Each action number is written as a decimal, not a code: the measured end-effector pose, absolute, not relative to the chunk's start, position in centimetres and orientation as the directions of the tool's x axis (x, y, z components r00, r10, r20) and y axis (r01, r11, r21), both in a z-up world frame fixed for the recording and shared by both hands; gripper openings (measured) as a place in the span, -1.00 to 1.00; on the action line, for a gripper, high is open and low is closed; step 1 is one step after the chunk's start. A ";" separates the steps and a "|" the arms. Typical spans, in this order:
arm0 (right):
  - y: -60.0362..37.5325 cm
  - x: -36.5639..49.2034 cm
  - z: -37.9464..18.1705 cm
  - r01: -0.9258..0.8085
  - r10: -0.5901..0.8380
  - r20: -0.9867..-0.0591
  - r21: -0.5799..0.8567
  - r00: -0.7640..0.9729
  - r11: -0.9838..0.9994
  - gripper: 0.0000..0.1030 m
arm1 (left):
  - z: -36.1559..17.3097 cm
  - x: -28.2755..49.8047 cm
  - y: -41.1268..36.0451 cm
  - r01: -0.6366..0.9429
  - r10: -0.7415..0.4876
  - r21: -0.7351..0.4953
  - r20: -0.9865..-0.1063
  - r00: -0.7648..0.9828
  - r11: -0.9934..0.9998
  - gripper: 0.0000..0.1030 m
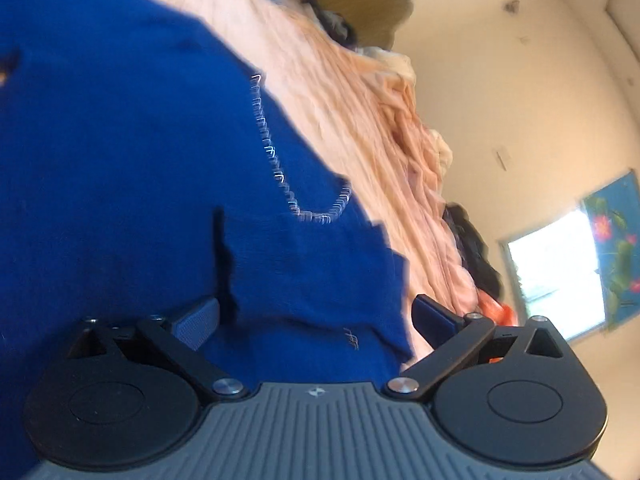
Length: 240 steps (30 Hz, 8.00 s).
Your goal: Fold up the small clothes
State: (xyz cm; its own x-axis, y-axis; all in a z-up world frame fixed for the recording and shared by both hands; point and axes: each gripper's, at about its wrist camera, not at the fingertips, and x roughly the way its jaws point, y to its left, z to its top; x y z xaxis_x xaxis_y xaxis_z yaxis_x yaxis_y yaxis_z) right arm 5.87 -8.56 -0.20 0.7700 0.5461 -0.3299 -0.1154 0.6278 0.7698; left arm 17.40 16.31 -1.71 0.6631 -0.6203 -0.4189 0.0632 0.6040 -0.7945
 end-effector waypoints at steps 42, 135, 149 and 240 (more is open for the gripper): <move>-8.4 6.2 -0.4 -0.151 0.572 -0.282 0.791 0.770 0.592 0.27 | 2.6 19.3 11.9 0.013 -0.348 -0.484 -0.610 0.712 0.875 -0.87; -6.6 6.3 0.3 -0.164 0.521 -0.365 0.678 0.772 0.717 0.27 | -5.0 4.1 55.9 -0.278 0.176 -0.937 -0.244 0.954 0.210 -0.85; -8.4 6.0 -0.4 -0.171 0.574 -0.258 0.791 0.777 0.587 0.33 | 3.0 11.8 10.2 0.433 -0.373 0.048 -0.428 0.823 0.900 -0.77; -4.0 -1.2 -0.9 0.066 -0.036 -0.638 0.024 0.769 0.998 1.00 | -0.9 2.0 12.4 0.253 -0.159 0.054 -0.646 0.746 0.966 1.00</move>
State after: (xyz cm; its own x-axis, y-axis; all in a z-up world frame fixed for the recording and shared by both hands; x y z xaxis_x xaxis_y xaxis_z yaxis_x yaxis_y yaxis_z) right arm -1.24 -3.99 -0.88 0.7693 -0.0358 -0.6379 0.0661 0.9975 0.0237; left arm 2.02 12.41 -0.89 0.7464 -0.1595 -0.6461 0.2535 0.9658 0.0544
